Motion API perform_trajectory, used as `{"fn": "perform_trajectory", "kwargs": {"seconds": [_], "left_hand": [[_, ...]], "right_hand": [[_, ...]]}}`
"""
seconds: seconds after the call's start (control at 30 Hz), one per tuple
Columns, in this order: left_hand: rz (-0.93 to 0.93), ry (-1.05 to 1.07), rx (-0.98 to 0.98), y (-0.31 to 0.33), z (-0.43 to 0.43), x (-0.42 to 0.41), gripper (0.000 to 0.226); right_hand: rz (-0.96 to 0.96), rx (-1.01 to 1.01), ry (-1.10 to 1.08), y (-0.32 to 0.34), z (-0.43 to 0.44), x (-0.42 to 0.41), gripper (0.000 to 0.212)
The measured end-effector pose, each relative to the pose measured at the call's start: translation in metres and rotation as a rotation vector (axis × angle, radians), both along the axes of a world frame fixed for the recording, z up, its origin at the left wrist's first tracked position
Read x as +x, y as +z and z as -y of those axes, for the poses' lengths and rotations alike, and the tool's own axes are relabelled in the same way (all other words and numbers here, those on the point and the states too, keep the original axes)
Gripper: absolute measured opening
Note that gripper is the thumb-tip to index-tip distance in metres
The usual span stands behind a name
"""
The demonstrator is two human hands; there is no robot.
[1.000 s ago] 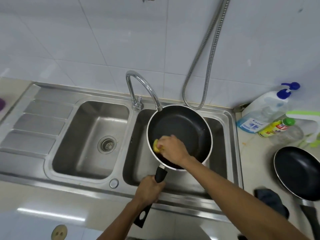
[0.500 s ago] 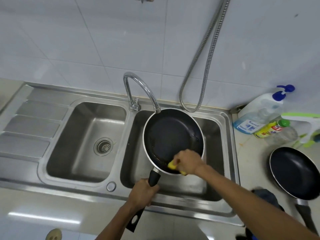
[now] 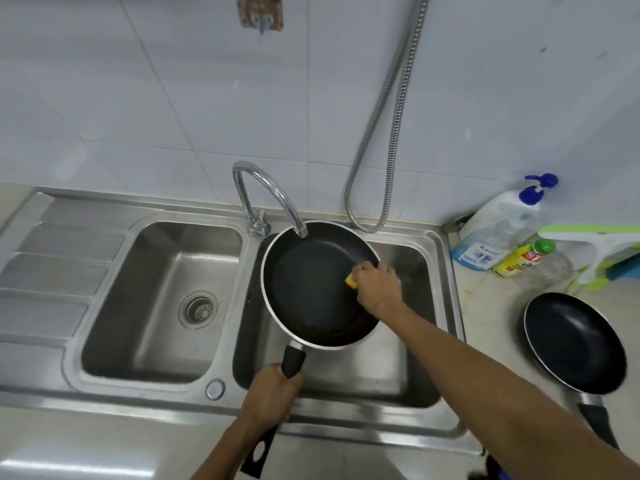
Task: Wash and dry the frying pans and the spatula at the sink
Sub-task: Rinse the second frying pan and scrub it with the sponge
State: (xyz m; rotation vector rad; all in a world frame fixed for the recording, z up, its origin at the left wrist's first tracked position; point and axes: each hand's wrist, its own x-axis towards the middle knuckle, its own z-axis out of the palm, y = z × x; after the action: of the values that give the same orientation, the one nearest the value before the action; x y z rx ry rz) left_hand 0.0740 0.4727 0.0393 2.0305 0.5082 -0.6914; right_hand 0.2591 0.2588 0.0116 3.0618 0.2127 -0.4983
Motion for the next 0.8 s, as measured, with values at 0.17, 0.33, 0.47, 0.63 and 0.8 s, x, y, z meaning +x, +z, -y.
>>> {"fn": "perform_trajectory", "kwargs": {"seconds": [0.17,0.33,0.47,0.63,0.8], "left_hand": [[-0.005,-0.060,0.019,-0.006,0.010,0.005,0.033],[-0.028,-0.068,-0.057,-0.003,0.027,-0.007,0.039],[-0.060,-0.053,-0.091,-0.003,0.028,-0.017,0.036],[-0.051,-0.016,-0.082,-0.003,0.023,-0.021,0.035],[-0.072,0.020,-0.123,-0.011,0.025,-0.017,0.035]], "right_hand": [[-0.279,0.482,-0.073,0.003,-0.043,-0.072,0.016],[-0.105,0.487,-0.010,0.017,-0.088,-0.012,0.015],[-0.004,0.202,-0.033,0.025,-0.052,0.036,0.028],[-0.015,-0.082,-0.029,0.012,0.023,0.004,0.038],[-0.241,0.101,0.036,0.011,0.000,-0.087,0.030]]}}
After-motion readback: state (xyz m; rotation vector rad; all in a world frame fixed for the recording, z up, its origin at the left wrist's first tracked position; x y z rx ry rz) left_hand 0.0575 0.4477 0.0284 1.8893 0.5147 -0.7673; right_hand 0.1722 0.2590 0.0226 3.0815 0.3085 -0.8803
